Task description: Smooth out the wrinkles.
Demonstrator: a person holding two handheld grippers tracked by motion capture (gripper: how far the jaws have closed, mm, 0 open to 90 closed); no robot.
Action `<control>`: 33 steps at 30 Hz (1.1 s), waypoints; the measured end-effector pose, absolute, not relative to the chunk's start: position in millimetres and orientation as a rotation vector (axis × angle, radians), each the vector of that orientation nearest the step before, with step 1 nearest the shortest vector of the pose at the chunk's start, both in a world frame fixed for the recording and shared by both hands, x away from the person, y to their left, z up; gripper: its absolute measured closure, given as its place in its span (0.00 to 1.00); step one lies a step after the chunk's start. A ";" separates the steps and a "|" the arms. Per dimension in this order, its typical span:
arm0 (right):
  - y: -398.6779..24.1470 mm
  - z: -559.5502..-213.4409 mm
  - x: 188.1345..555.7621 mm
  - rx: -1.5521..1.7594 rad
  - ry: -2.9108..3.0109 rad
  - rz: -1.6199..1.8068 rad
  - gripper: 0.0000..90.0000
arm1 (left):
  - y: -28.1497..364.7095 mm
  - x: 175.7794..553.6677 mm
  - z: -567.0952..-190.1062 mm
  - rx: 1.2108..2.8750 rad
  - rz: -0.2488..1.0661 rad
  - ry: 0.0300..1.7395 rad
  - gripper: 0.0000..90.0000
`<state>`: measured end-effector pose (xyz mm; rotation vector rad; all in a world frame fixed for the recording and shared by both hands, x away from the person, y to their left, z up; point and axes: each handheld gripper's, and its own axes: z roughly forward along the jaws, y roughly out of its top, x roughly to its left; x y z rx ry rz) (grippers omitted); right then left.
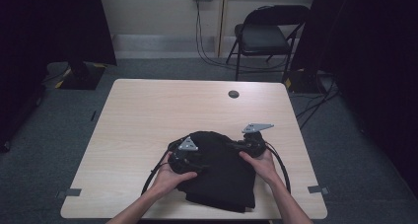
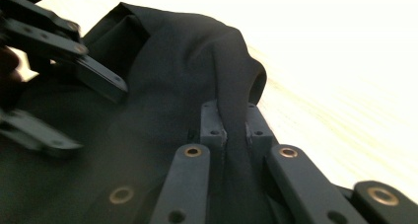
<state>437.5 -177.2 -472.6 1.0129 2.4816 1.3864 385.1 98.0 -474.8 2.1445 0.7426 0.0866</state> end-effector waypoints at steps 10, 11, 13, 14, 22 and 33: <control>-179.7 -468.2 438.9 1.015 2.465 1.370 0.92 | 131.4 337.2 -454.0 2.154 0.036 0.580 0.37; -179.8 -468.1 439.2 1.016 2.464 1.367 0.92 | 133.4 336.7 -458.2 2.167 0.030 0.578 0.37; -180.1 -467.9 440.9 1.019 2.467 1.357 0.93 | 132.3 340.7 -467.3 2.200 0.023 0.605 0.37; -180.0 -467.6 441.8 1.025 2.467 1.356 0.93 | 130.2 342.5 -471.0 2.214 0.023 0.615 0.37; -184.0 -454.8 449.9 1.042 2.386 1.387 0.93 | 108.1 352.7 -480.9 2.222 0.130 0.662 0.36; -173.8 -421.1 402.8 0.830 2.432 1.435 0.94 | 100.6 348.2 -483.1 2.214 0.214 0.667 0.39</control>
